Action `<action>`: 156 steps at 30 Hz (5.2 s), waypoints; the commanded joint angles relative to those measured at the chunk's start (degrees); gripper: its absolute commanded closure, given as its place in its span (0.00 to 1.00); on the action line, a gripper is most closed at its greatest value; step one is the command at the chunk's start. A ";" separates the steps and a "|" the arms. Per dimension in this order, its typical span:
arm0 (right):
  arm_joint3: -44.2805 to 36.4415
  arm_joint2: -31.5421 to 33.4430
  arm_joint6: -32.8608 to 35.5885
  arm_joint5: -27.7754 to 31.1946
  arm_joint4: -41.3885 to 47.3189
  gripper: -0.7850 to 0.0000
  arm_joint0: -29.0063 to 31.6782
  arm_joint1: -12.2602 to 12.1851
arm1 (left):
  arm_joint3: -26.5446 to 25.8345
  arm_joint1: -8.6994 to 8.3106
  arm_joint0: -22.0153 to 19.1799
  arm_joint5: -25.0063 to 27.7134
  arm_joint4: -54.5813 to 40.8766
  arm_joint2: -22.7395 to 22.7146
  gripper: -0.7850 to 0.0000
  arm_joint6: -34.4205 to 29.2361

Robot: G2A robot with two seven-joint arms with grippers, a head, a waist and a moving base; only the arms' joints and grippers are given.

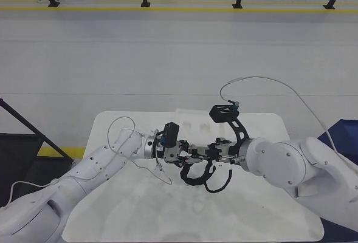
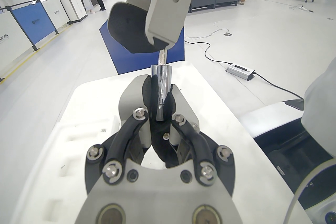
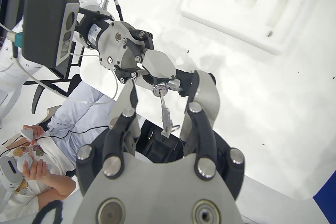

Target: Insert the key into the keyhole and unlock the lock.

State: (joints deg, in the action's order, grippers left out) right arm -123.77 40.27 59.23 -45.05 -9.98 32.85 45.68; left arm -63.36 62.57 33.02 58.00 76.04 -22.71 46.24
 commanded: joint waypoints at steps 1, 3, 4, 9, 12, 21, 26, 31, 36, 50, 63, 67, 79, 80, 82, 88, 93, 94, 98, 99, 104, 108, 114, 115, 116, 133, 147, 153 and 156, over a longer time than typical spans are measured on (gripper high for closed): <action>-0.25 0.41 0.33 0.42 0.39 0.00 -0.25 0.03 | 0.42 -0.01 -0.24 0.00 -1.47 0.92 1.00 0.04; -0.41 0.85 0.62 2.46 0.86 0.00 -0.31 0.06 | 0.87 -0.08 -0.47 0.00 -3.15 1.66 1.00 0.04; -0.35 1.02 0.92 3.96 0.87 0.00 -0.32 0.03 | 1.15 -0.15 -0.61 0.00 -3.98 2.01 1.00 0.04; -0.90 0.08 6.52 13.77 -4.90 0.00 -0.54 -0.72 | 2.13 -0.91 -1.56 0.00 -8.20 3.99 1.00 0.04; -2.53 -0.39 8.85 18.22 -7.58 0.00 0.23 -1.12 | 2.32 -1.67 -2.54 0.00 -11.28 6.08 1.00 0.04; -4.52 -0.23 10.59 24.99 -8.49 0.00 2.29 -1.51 | 0.76 -3.95 -6.53 0.00 -18.16 12.97 1.00 -0.03; -4.52 -0.23 10.59 24.99 -8.49 0.00 2.29 -1.51 | 0.21 -4.83 -6.94 0.00 -20.75 12.97 1.00 -3.30; -4.08 0.05 7.67 26.30 -7.32 0.00 3.65 -1.44 | -1.00 -5.45 -7.67 0.00 -24.98 12.97 1.00 -7.86; -0.35 1.44 6.22 39.90 -10.12 0.00 4.21 -1.86 | -2.94 -5.86 -8.16 0.00 -28.32 12.97 1.00 -13.32; 2.45 7.48 -1.01 64.33 -18.10 0.00 7.87 -3.50 | -4.26 -5.54 -9.45 0.00 -38.86 12.97 1.00 -25.65; 2.19 5.08 0.97 63.40 -19.74 0.00 7.72 -2.07 | -4.70 -5.03 -9.79 0.00 -42.62 12.97 1.00 -30.05; 2.48 4.39 2.40 62.70 -18.96 0.00 7.21 -1.54 | -4.43 -4.92 -9.96 0.00 -42.51 12.97 1.00 -30.28; 3.75 5.52 3.18 58.97 -19.04 0.00 7.54 -0.88 | -4.07 -4.37 -9.69 0.00 -40.15 12.97 1.00 -29.85; 3.52 5.72 3.19 59.16 -19.18 0.00 7.61 -0.88 | -3.89 -4.35 -9.70 0.00 -40.09 12.97 1.00 -29.71; 2.88 6.05 2.99 60.78 -19.87 0.00 7.74 -0.90 | -3.64 -4.36 -9.69 0.00 -40.08 12.97 1.00 -29.38; 1.85 5.85 3.38 67.84 -25.42 0.00 7.89 -0.98 | -4.02 -4.77 -9.22 0.00 -39.72 12.97 1.00 -29.09; 1.06 5.76 1.99 70.22 -30.83 0.09 7.86 -0.80 | -4.60 -5.28 -8.78 0.00 -41.08 12.97 1.00 -31.09; 0.88 5.76 1.77 70.52 -31.74 0.20 7.89 -0.77 | -4.76 -5.38 -8.75 0.00 -41.48 12.97 1.00 -31.67; 0.13 5.59 1.74 71.55 -35.24 0.58 8.03 -0.64 | -5.78 -5.76 -8.65 0.00 -43.66 12.97 1.00 -34.20; -0.01 5.50 1.95 71.68 -36.06 0.63 8.10 -0.60 | -6.02 -5.86 -8.67 0.00 -44.22 12.97 1.00 -34.83; -0.37 4.99 3.94 71.50 -39.65 0.72 8.41 -0.42 | -6.83 -6.26 -8.87 0.00 -46.84 12.97 1.00 -37.73; -0.82 4.71 5.46 71.13 -42.61 0.67 8.64 -0.27 | -7.23 -6.49 -9.00 0.00 -48.64 12.97 1.00 -39.62; -0.99 4.87 5.06 71.21 -43.57 0.87 9.29 -0.01 | -7.74 -6.71 -9.01 0.00 -50.53 12.97 1.00 -41.68; -1.01 4.94 4.95 71.30 -43.28 0.92 9.42 0.03 | -7.76 -6.72 -8.98 0.00 -50.77 12.97 1.00 -41.91; -1.02 5.03 4.88 71.36 -42.97 0.95 9.54 0.06 | -7.79 -6.74 -8.99 0.00 -50.95 12.97 1.00 -42.10; 0.65 7.91 5.86 68.38 -30.80 1.00 11.00 0.53 | -8.07 -6.63 -9.00 0.00 -52.00 12.97 1.00 -43.72; 6.00 11.08 3.53 56.82 -19.51 1.00 13.47 1.17 | -8.27 -6.54 -9.29 0.00 -48.09 12.97 1.00 -41.74; 8.17 11.79 4.17 52.13 -13.43 1.00 14.01 1.60 | -8.34 -6.51 -9.29 0.00 -43.73 12.97 1.00 -38.69; 8.78 12.05 4.43 49.52 -11.60 1.00 14.19 1.82 | -7.97 -6.49 -9.46 0.00 -41.28 12.97 1.00 -36.77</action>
State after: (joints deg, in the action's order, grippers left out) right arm -115.08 52.22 63.61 5.42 -22.13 47.02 47.43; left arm -71.48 56.07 23.61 58.00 33.74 -9.74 8.73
